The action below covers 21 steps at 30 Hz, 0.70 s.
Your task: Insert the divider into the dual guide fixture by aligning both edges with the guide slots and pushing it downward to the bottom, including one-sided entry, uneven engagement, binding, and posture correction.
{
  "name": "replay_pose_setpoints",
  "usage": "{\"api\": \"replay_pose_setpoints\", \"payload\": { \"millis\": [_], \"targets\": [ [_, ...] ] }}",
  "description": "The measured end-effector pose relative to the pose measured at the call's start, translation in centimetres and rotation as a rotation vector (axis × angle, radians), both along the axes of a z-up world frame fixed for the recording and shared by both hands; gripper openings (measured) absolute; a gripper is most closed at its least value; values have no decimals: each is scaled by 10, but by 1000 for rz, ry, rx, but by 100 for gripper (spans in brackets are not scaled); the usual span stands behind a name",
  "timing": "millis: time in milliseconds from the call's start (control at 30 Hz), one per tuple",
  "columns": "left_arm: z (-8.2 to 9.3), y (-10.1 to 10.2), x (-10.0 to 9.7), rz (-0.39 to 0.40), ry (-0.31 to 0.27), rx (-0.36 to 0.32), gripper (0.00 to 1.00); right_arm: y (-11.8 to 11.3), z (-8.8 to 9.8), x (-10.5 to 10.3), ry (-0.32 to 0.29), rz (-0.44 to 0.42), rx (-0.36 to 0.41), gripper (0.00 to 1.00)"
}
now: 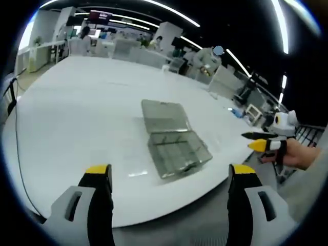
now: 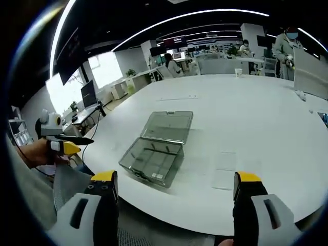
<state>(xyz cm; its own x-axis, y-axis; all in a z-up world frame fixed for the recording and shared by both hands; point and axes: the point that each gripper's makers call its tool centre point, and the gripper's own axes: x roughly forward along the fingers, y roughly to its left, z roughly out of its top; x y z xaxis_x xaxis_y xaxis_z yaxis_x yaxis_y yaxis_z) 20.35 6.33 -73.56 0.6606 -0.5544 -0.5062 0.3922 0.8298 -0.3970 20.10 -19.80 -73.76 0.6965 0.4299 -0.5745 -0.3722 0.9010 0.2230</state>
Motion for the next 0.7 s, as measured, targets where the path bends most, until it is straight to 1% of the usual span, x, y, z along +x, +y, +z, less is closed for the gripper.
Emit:
{"api": "replay_pose_setpoints", "payload": {
  "millis": [700],
  "targets": [
    [-4,0,1,1,25,6,91,-4,-5,1,32,-18,-14,91]
  ]
}}
